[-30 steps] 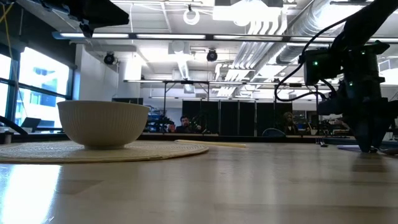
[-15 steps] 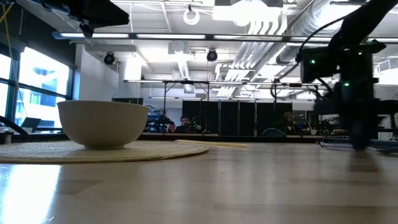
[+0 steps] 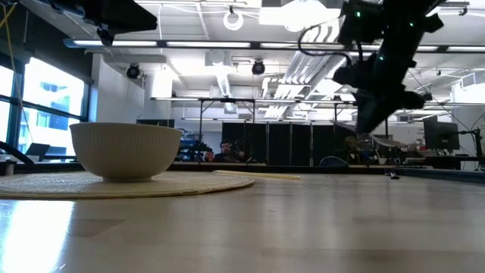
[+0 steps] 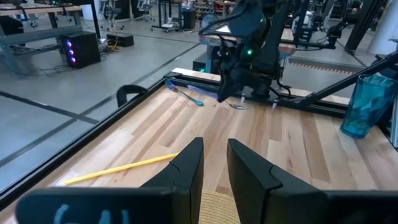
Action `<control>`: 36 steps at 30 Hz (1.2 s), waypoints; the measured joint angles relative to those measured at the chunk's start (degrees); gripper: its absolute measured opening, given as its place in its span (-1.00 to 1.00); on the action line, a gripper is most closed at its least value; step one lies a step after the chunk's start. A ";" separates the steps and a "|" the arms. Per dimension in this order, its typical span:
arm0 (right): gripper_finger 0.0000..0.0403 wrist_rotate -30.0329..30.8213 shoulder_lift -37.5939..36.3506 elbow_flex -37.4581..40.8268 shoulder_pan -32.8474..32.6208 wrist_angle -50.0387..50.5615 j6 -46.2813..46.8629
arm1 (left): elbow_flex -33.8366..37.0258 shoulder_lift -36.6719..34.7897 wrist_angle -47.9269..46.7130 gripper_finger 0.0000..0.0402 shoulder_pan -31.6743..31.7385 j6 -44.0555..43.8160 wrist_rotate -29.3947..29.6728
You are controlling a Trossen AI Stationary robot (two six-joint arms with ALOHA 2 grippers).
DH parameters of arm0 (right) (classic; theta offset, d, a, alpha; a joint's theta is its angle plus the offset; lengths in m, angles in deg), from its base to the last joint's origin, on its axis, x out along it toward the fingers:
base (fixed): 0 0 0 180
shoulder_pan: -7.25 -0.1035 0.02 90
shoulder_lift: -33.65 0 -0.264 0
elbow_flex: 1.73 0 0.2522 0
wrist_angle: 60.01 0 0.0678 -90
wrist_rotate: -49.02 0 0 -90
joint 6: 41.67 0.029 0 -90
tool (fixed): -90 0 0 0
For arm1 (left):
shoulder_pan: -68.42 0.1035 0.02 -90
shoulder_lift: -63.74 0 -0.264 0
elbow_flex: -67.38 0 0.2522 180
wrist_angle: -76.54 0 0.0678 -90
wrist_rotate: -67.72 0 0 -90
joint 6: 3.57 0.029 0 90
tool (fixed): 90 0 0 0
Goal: Pick & Place Utensil
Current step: Put the violet spoon into the white bowl
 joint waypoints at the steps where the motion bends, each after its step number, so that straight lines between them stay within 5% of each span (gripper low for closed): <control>1: -0.78 0.68 0.15 -0.56 -0.75 -1.52 0.02 | 0.00 0.00 0.21 -0.65 0.00 -0.35 0.00; 15: -0.76 6.27 20.19 -21.53 -7.28 -16.84 -15.11 | -0.02 -0.01 0.03 -0.65 0.00 -5.29 -0.15; 23: -0.81 6.10 29.41 -31.00 -10.10 -22.10 -26.16 | -0.02 0.00 0.51 -0.65 -0.04 -10.70 -7.46; 31: -0.79 9.30 30.82 -32.23 -12.97 -34.12 -36.42 | 4.84 3.99 11.16 -0.65 -2.02 -13.35 -0.04; 36: -0.81 13.88 30.82 -32.23 -15.56 -38.35 -40.89 | 5.18 7.00 19.45 -0.39 -1.87 -12.33 2.25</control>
